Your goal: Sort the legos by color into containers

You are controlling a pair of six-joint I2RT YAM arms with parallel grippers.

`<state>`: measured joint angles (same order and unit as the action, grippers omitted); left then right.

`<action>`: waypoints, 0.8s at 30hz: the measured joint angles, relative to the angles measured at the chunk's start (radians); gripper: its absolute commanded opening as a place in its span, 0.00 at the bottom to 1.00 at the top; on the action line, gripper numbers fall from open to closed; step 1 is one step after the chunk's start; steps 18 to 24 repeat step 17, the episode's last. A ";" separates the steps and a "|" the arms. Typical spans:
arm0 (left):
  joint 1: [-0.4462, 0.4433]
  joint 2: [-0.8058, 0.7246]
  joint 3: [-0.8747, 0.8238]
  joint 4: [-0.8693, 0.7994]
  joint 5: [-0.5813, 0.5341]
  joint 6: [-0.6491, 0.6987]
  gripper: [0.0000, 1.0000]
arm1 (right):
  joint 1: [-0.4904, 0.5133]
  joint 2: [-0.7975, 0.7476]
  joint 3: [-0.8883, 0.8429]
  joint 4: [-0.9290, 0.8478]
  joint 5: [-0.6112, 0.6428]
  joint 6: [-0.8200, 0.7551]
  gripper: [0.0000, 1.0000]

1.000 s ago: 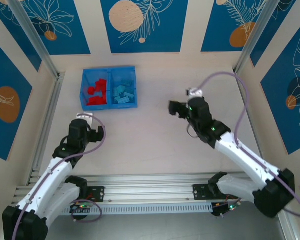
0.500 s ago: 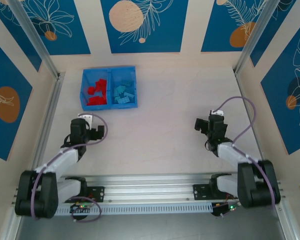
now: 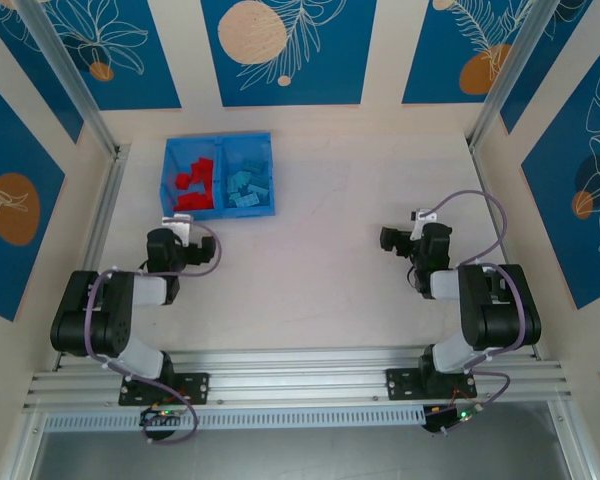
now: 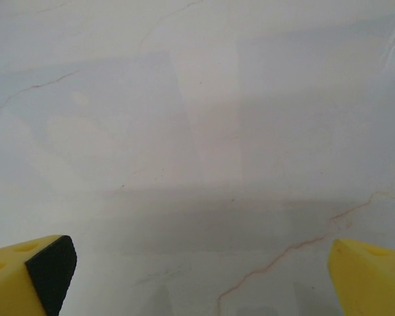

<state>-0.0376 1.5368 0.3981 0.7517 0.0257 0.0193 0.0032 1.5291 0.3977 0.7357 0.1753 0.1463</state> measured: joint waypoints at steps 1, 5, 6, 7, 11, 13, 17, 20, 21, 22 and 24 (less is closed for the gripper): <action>0.000 0.000 -0.001 0.010 0.000 0.003 1.00 | 0.003 0.000 0.000 0.011 -0.002 -0.002 0.99; -0.002 0.000 -0.001 0.037 0.000 0.010 1.00 | 0.007 0.000 0.000 0.031 -0.019 -0.010 0.99; -0.002 0.000 -0.001 0.037 0.000 0.011 1.00 | 0.009 0.000 0.000 0.034 -0.019 -0.011 1.00; -0.002 0.000 -0.001 0.038 0.000 0.011 1.00 | 0.011 0.000 0.000 0.036 -0.020 -0.013 0.99; -0.002 0.000 -0.001 0.042 0.000 0.014 1.00 | 0.010 0.000 0.000 0.039 -0.034 -0.017 0.99; -0.002 0.000 -0.001 0.042 0.000 0.014 1.00 | 0.007 0.000 0.001 0.038 -0.049 -0.018 0.99; -0.002 0.000 -0.001 0.042 0.000 0.014 1.00 | 0.001 0.000 0.001 0.039 -0.071 -0.018 0.99; -0.002 0.000 -0.001 0.042 0.000 0.014 1.00 | 0.001 0.000 0.001 0.039 -0.071 -0.018 0.99; -0.002 0.000 -0.001 0.042 0.000 0.014 1.00 | 0.001 0.000 0.001 0.039 -0.071 -0.018 0.99; -0.002 0.000 -0.001 0.042 0.000 0.014 1.00 | 0.001 0.000 0.001 0.039 -0.071 -0.018 0.99; -0.002 0.000 -0.001 0.042 0.000 0.014 1.00 | 0.001 0.000 0.001 0.039 -0.071 -0.018 0.99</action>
